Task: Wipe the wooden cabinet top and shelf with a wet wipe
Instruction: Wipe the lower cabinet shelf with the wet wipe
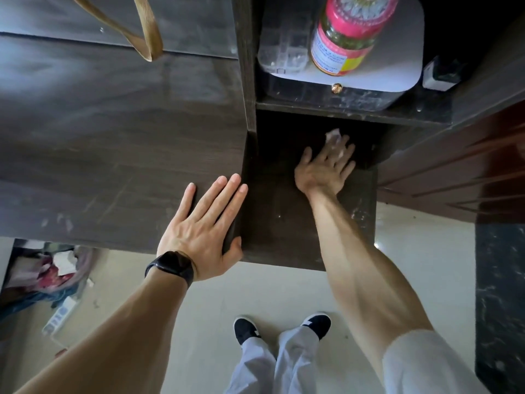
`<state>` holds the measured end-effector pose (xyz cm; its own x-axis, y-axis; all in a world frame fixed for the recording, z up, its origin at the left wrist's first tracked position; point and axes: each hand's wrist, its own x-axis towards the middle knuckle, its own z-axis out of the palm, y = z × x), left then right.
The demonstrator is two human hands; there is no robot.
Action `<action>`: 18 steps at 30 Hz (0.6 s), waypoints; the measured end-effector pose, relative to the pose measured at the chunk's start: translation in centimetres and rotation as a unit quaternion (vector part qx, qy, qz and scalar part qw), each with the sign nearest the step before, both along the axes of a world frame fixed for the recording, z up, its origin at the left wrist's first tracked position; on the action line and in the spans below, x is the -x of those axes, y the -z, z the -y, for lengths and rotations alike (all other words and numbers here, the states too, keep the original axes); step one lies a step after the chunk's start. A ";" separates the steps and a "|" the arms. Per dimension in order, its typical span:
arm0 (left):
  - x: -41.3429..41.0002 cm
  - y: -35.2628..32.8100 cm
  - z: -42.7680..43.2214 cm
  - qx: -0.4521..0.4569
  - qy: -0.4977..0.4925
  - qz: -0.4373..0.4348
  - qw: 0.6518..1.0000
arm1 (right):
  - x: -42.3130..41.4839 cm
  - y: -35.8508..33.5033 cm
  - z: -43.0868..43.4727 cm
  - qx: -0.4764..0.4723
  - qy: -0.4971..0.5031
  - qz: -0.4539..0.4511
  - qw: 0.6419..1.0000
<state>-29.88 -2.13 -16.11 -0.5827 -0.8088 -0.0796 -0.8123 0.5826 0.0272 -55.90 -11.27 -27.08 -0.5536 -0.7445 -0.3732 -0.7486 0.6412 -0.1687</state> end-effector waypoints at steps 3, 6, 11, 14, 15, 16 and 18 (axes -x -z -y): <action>0.0 -0.2 0.0 -0.008 -0.002 0.006 1.000 | -0.1 -0.4 -6.1 -0.025 0.062 -0.002 0.998; 0.0 -0.3 0.0 -0.013 -0.004 0.007 1.000 | -1.8 -1.0 -12.6 -0.028 0.044 0.016 0.998; 0.1 -0.3 -0.1 -0.013 -0.004 0.003 1.000 | -4.4 -1.3 -17.5 -0.019 -0.102 0.010 0.995; 0.0 -0.1 0.1 -0.002 -0.002 -0.006 1.000 | -1.5 -0.2 -11.1 -0.007 -0.086 0.002 0.996; -0.1 0.1 0.0 0.000 -0.001 -0.010 1.000 | -0.3 -0.1 -8.0 -0.007 -0.061 0.009 0.998; -0.1 0.2 0.0 0.002 -0.002 -0.013 1.000 | 0.7 0.0 -5.0 -0.006 -0.041 0.012 0.999; 0.1 0.2 0.0 0.007 -0.003 -0.014 1.000 | 0.9 0.3 -2.1 -0.003 -0.052 0.018 0.998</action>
<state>-29.94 -2.14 -16.32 -0.5795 -0.8132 -0.0525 -0.8149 0.5780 0.0418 -56.84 -9.13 -27.35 -0.4586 -0.7956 -0.3959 -0.8050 0.5606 -0.1942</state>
